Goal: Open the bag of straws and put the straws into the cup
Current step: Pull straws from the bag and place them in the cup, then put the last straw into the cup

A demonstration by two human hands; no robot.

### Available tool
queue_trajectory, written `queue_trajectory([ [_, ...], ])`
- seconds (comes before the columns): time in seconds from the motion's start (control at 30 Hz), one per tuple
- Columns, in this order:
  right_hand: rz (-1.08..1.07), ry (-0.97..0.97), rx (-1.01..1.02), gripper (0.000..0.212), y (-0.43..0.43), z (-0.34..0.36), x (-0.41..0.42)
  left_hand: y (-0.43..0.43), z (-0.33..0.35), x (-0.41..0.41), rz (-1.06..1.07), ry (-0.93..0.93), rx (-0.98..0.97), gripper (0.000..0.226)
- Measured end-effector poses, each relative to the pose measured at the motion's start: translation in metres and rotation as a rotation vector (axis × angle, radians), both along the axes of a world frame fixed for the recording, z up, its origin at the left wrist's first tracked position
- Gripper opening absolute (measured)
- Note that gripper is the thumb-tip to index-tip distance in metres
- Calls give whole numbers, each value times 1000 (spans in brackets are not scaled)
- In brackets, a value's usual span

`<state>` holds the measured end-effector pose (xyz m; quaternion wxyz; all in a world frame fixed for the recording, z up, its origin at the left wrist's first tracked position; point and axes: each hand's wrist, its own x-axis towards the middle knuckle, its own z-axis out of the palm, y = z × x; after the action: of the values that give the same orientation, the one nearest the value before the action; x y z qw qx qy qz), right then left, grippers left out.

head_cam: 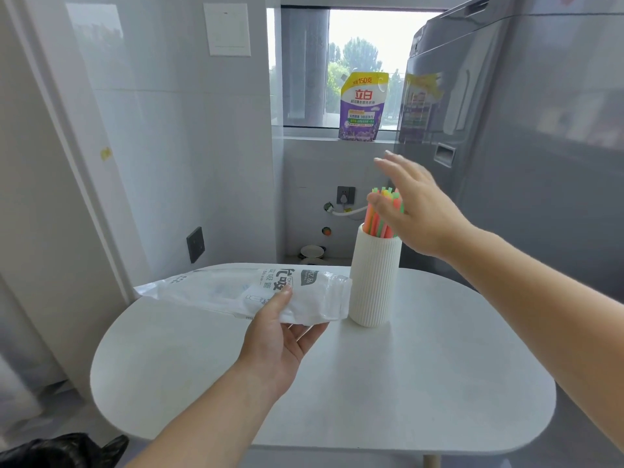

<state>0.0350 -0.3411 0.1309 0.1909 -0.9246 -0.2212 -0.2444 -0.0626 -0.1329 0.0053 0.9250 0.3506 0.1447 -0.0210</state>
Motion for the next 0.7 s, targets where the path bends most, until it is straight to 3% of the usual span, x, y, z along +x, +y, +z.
queue_trajectory([
  [0.07, -17, -208, 164, 36, 4, -7, -22, 1, 2, -1, -23, -18, 25, 34],
  [0.13, -51, -211, 331, 28, 13, -21, -52, 3, 6, -3, -66, -43, 58, 33],
  [0.17, -77, -62, 390, 29, 18, -29, -66, 4, 7, -5, -89, -51, 82, 33],
  [0.27, -46, 674, 613, 37, 41, -54, -99, 11, 9, -17, -170, -86, 197, 35],
  [0.33, 30, 1011, 811, 38, 53, -68, -114, 20, 5, -29, -227, -106, 261, 37],
  [0.5, 125, 1285, 938, 29, 90, -95, -139, 61, 3, -70, -143, -44, 369, 34],
  [0.7, 194, 1579, 994, 22, 153, -116, -176, 133, -19, -133, -30, 44, 301, 39],
])
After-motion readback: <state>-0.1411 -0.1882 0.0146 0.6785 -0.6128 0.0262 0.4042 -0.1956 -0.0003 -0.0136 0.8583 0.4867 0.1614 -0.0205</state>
